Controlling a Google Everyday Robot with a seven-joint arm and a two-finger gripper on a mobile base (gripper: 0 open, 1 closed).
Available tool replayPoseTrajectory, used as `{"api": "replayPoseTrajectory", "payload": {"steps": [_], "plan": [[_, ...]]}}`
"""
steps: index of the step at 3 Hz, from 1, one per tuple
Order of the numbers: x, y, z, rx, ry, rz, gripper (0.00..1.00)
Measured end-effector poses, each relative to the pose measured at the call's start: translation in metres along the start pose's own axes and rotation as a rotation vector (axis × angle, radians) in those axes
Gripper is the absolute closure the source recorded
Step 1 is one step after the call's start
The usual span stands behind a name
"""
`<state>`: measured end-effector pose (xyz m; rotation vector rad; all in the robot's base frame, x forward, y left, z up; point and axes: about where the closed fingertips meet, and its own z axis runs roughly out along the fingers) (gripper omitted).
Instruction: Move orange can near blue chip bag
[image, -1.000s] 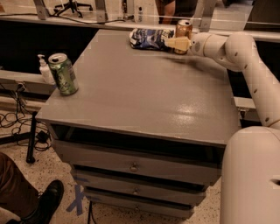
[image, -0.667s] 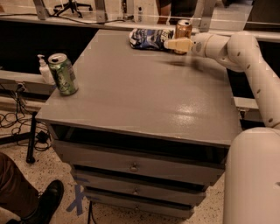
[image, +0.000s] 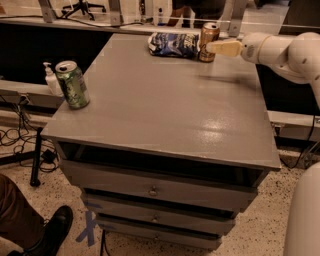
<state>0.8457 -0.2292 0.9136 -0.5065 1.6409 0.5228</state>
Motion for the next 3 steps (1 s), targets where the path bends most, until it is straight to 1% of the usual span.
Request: {"api": "replayPoseTrajectory", "payload": {"steps": [1, 2, 3], "plan": [[-0.018, -0.008, -0.047, 0.022, -0.03, -0.057, 0.0], [-0.033, -0.012, -0.102, 0.022, -0.052, -0.108, 0.0], [-0.033, -0.012, -0.102, 0.022, -0.052, -0.108, 0.0]]}}
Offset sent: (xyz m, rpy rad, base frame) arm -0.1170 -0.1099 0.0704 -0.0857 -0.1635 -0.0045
